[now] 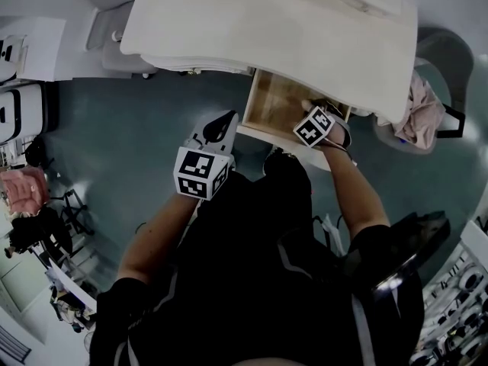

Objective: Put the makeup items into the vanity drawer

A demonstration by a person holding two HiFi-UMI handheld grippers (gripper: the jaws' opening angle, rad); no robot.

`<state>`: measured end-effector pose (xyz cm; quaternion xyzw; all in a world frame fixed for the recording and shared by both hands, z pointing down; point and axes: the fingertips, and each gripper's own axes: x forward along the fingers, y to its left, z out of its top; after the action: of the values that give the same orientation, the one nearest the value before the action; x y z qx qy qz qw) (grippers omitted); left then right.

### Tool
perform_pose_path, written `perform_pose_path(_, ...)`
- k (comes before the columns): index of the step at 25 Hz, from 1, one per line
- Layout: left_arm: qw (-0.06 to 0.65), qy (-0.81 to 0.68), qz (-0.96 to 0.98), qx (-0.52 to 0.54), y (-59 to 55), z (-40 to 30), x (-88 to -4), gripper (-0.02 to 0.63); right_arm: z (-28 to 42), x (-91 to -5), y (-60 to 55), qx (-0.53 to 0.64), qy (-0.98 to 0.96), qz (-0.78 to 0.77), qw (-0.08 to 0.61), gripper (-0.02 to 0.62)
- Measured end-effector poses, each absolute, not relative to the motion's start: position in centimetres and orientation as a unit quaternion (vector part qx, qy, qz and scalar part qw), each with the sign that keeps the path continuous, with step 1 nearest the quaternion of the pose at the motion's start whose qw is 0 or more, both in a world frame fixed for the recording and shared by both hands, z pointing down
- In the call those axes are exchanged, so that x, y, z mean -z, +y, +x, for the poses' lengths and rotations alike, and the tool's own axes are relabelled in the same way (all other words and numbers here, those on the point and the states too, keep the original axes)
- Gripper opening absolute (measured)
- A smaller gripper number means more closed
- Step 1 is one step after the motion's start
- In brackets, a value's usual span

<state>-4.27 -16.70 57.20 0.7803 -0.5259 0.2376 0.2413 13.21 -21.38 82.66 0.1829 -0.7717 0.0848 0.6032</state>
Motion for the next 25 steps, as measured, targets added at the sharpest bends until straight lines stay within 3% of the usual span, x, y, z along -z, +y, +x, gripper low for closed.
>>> perform_pose_path(25,0.248,-0.509,0.787,-0.247,-16.4,-4.3,-57.6,0.003,13.3,-83.2,-20.9,-0.141,-0.767,0.198,0.593,0.196)
